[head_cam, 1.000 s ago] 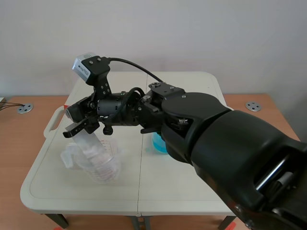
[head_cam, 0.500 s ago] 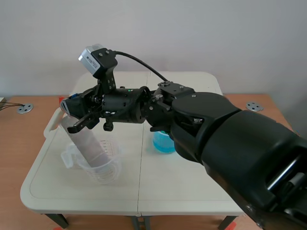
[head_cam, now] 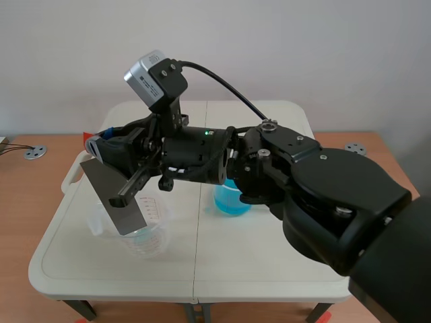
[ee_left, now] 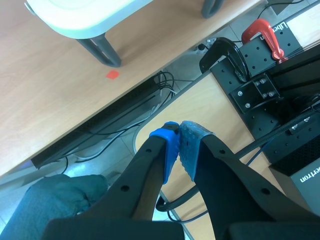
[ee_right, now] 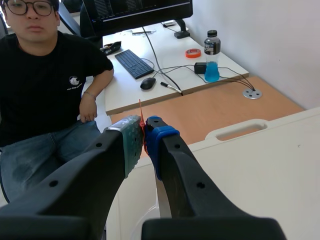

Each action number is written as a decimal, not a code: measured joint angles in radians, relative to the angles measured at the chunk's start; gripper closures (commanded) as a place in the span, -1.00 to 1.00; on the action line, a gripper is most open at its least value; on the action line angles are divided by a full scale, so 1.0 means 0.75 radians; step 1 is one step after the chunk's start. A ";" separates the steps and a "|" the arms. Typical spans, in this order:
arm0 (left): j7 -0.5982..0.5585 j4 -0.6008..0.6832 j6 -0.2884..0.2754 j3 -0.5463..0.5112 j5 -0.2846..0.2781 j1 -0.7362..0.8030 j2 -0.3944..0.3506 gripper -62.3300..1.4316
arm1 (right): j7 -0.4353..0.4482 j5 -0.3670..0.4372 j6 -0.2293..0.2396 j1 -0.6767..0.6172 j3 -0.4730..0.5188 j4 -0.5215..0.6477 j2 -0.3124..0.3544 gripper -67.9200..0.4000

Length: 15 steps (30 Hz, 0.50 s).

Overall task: Hold the metal plate by the orange handle, dip it into the blue solution, take it out and point at it, then put the plate back in the beaker on the left.
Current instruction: 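Move the plate over the blue solution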

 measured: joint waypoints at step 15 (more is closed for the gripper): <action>-0.041 0.001 0.000 0.000 0.000 0.000 0.000 0.86 | 0.000 0.000 -0.012 -0.156 0.126 0.422 0.176 0.95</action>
